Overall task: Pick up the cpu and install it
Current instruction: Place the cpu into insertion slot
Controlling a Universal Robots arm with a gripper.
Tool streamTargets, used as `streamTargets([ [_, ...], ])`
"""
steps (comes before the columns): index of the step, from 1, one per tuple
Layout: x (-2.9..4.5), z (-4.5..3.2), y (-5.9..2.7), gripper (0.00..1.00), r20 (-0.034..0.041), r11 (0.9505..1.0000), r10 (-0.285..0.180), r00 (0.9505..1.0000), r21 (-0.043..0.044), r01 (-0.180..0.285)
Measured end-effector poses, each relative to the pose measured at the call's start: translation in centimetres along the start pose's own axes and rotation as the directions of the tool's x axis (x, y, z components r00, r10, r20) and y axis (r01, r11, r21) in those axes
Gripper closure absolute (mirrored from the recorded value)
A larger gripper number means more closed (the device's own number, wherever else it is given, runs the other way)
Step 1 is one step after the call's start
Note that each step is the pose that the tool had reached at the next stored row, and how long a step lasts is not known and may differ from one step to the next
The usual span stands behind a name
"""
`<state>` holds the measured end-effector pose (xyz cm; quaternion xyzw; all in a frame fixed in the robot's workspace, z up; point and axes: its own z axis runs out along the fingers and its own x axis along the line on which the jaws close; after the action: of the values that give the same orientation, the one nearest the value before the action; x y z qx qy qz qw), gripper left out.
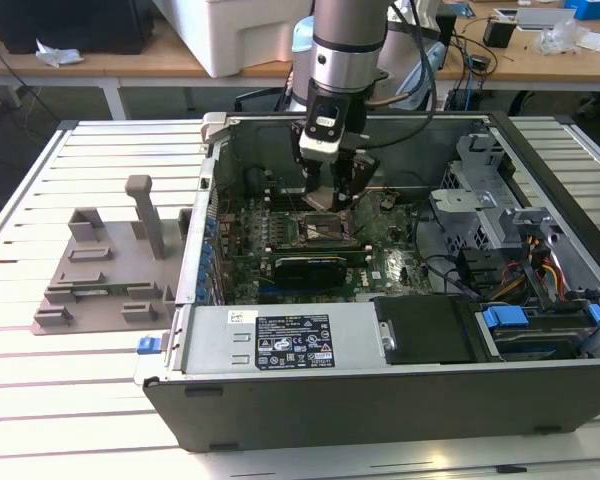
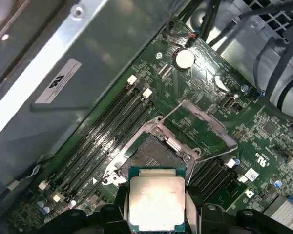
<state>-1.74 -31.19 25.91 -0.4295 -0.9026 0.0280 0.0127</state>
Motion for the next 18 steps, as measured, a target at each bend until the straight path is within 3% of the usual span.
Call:
streamTargets([
  [2, -0.02, 0.0, 0.02, 0.46, -0.0025, 0.9986, 0.053, 0.9986, 0.0008, -0.053],
  [6, -0.05, 0.0, 0.06, 0.46, -0.006, 0.9904, 0.139, 0.9903, 0.0025, -0.139],
  [12, -0.07, 0.0, 0.09, 0.46, -0.0086, 0.9802, 0.198, 0.9802, 0.0038, -0.198],
  [15, -0.09, -0.01, 0.11, 0.46, -0.0099, 0.9728, 0.232, 0.9728, 0.0046, -0.232],
  [18, -0.12, -0.01, 0.15, 0.46, -0.0091, 0.9575, 0.289, 0.9574, 0.0076, -0.288],
])
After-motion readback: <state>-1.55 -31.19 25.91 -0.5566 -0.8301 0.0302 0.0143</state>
